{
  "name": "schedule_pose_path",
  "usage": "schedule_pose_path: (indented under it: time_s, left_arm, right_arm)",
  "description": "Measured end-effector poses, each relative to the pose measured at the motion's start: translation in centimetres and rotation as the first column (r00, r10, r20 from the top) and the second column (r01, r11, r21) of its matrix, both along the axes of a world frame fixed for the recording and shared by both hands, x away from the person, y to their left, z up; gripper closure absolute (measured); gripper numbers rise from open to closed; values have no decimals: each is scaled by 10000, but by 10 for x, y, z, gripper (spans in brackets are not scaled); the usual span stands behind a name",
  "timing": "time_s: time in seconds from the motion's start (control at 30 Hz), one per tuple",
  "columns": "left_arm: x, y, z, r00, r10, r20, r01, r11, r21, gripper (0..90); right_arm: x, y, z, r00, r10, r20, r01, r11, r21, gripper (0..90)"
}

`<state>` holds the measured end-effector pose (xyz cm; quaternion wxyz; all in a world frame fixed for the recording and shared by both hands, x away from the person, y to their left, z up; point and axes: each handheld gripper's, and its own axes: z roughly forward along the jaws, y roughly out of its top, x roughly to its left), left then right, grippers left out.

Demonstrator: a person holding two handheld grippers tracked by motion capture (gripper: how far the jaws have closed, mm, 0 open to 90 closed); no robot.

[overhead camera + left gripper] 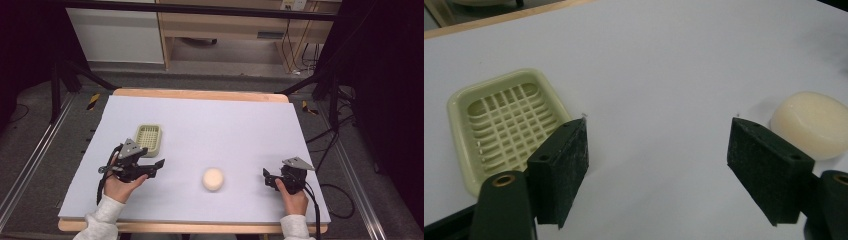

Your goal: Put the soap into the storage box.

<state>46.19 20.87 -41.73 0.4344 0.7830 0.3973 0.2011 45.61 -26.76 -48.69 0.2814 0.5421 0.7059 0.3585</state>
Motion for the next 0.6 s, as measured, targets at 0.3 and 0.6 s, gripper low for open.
schedule_pose_path:
  time_s: [0.3,0.6]
  left_arm:
    - [2,-24,2,9986,-525,-11,525,9985,121,239]
    - [3,-41,3,9963,-859,-12,859,9962,169,238]
  right_arm:
    - [0,0,0,10000,-10,15,10,10000,-22,50]
    - [0,1,0,10000,3,-47,-4,10000,-62,50]
